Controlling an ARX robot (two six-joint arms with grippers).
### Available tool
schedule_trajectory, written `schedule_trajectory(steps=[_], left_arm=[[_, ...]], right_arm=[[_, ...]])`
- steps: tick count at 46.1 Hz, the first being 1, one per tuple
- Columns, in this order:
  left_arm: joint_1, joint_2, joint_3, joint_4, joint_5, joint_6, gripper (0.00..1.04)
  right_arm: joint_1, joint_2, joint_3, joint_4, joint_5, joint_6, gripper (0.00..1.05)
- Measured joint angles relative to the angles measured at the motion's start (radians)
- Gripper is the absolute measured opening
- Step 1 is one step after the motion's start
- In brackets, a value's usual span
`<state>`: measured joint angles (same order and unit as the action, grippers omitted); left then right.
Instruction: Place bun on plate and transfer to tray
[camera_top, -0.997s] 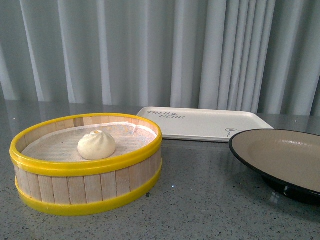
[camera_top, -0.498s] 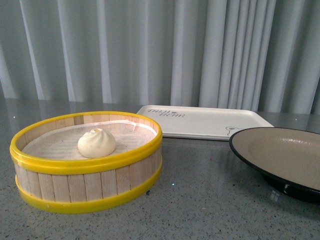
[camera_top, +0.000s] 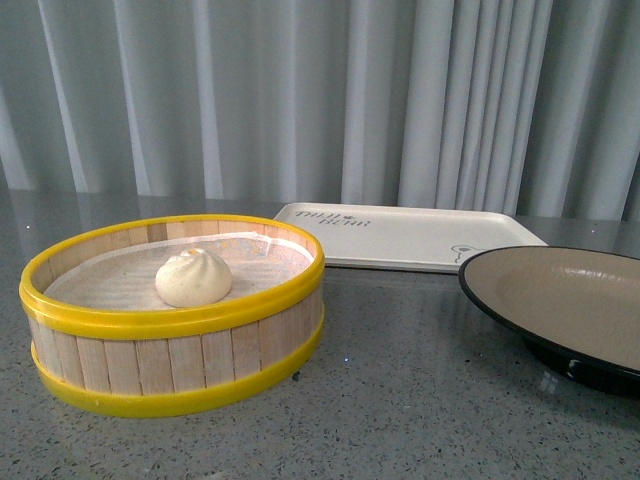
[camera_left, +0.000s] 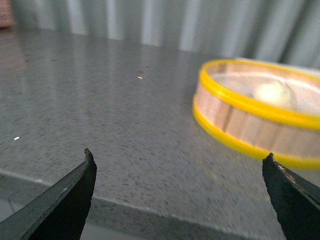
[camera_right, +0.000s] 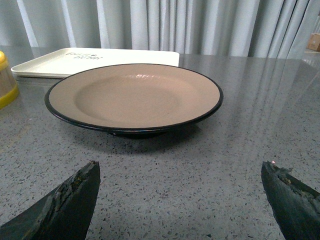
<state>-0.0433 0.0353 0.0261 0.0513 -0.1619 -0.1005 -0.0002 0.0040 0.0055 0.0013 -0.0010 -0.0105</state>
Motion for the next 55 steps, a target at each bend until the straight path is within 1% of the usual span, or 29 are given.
schedule_trajectory(steps=[1,2,4,6,9,12,13,16,19,21,23,25,28,31,32,34,36,39,44,52,55], left_arm=[[0.000,0.026,0.000,0.031,-0.044,-0.042,0.98],[0.003,0.051,0.000,0.067,-0.052,-0.074,0.98],[0.027,0.109,0.002,0.139,-0.024,-0.120,0.98],[0.068,0.189,0.004,0.234,0.015,-0.151,0.98],[0.108,0.307,0.021,0.362,0.072,-0.172,0.98],[0.149,0.513,0.075,0.586,0.146,-0.174,0.98],[0.156,0.547,0.085,0.620,0.162,-0.174,0.98],[0.171,0.753,0.162,0.816,0.247,-0.163,0.98],[0.174,0.882,0.227,0.890,0.328,-0.143,0.98],[0.173,0.952,0.270,0.906,0.378,-0.124,0.98],[0.164,1.015,0.324,0.879,0.431,-0.099,0.98],[0.150,1.057,0.364,0.863,0.457,-0.075,0.98],[0.115,1.100,0.435,0.789,0.513,-0.035,0.98],[0.072,1.131,0.493,0.764,0.579,0.009,0.98],[0.053,1.140,0.524,0.727,0.611,0.024,0.98],[0.033,1.151,0.555,0.699,0.619,0.050,0.98],[0.001,1.172,0.608,0.639,0.605,0.084,0.98],[-0.045,1.217,0.716,0.479,0.552,0.142,0.98],[-0.084,1.265,0.808,0.286,0.489,0.184,0.98],[-0.154,1.323,0.914,0.091,0.452,0.182,0.98],[-0.172,1.342,0.946,0.053,0.438,0.176,0.98]], right_arm=[[0.000,0.000,0.000,0.000,0.000,0.000,0.96],[0.000,0.000,0.000,0.000,0.001,0.000,0.96],[0.000,0.000,0.000,0.000,-0.001,0.000,0.96],[0.000,0.000,0.000,0.000,0.000,0.000,0.96],[0.000,0.000,0.000,0.000,0.000,0.000,0.96],[0.000,0.000,0.000,0.000,0.000,0.000,0.96],[0.000,0.000,0.000,0.000,0.000,0.000,0.96],[0.000,0.000,0.000,0.000,0.000,0.000,0.96],[0.000,0.000,0.000,0.000,0.000,0.000,0.96],[0.000,0.000,0.000,0.000,0.000,0.000,0.96],[0.000,0.000,0.000,0.000,0.000,0.000,0.96],[0.000,0.000,0.000,0.000,0.000,0.000,0.96],[0.000,0.000,0.000,0.000,0.000,0.000,0.96],[0.000,0.000,0.000,0.000,0.000,0.000,0.96],[0.000,0.000,0.000,0.000,0.000,0.000,0.96],[0.000,0.000,0.000,0.000,0.000,0.000,0.96],[0.000,0.000,0.000,0.000,0.000,0.000,0.96],[0.000,0.000,0.000,0.000,0.000,0.000,0.96],[0.000,0.000,0.000,0.000,0.000,0.000,0.96],[0.000,0.000,0.000,0.000,0.000,0.000,0.96],[0.000,0.000,0.000,0.000,0.000,0.000,0.96]])
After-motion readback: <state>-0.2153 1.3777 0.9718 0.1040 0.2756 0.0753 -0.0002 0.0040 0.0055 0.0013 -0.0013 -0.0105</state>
